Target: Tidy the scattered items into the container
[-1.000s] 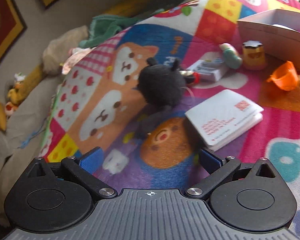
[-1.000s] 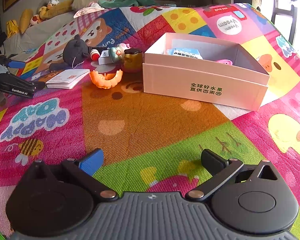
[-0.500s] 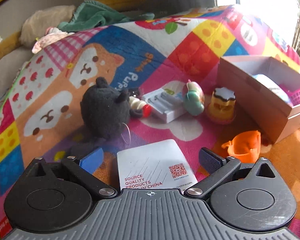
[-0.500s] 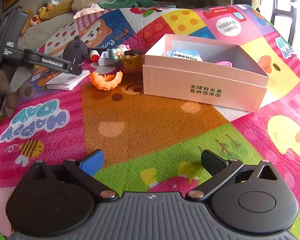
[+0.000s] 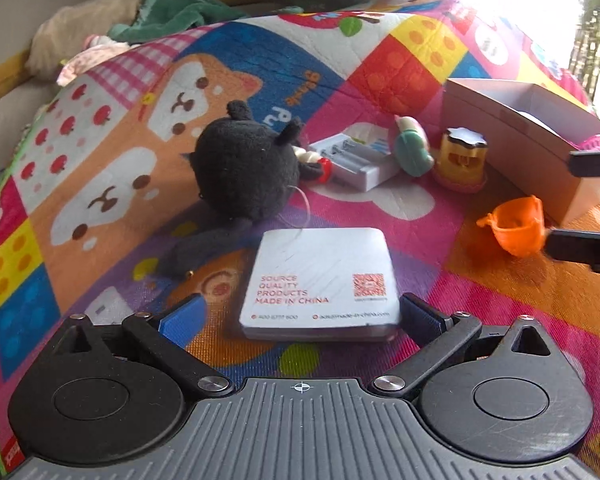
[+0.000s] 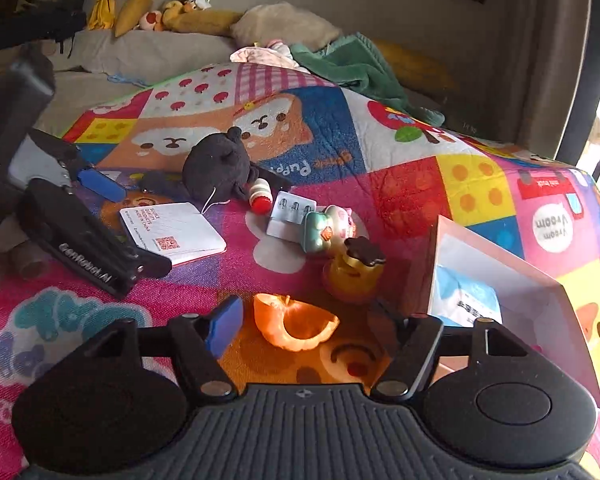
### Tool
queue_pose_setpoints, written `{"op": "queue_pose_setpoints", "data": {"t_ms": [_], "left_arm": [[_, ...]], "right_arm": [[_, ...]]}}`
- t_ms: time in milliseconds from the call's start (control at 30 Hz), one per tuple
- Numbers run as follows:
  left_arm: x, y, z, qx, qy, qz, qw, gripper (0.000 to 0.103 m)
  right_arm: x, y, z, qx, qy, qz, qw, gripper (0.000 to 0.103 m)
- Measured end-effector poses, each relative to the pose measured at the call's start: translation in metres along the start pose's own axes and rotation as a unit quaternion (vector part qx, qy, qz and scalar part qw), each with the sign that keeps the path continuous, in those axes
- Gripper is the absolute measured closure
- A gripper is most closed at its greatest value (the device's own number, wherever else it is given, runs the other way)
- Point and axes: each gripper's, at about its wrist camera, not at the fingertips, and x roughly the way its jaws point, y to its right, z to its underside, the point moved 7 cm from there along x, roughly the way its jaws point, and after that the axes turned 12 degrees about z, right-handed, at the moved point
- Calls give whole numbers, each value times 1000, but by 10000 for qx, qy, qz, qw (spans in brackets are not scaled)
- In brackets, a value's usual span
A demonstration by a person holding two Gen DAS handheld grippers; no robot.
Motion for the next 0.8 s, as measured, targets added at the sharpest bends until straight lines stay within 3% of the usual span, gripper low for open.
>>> {"op": "queue_pose_setpoints", "data": {"t_ms": [67, 267, 333, 400, 633, 800], "left_arm": [[-2, 3, 4, -17, 35, 189, 9998, 0], [0, 3, 5, -259, 31, 146, 9996, 0], [0, 2, 5, -263, 13, 154, 9995, 0], [0, 2, 4, -276, -19, 133, 9995, 0], [-5, 11, 2, -87, 112, -90, 9999, 0], [5, 19, -17, 193, 157, 264, 9993, 0]], "right_arm": [[15, -7, 0, -40, -144, -12, 9999, 29], [43, -10, 4, 17, -379, 86, 9992, 29], [41, -13, 7, -77, -418, -50, 9991, 35], [36, -13, 10, -98, -417, -133, 9990, 44], [-13, 8, 41, 150, -431, -244, 9987, 45], [-49, 51, 80, 527, -556, 264, 9967, 44]]}}
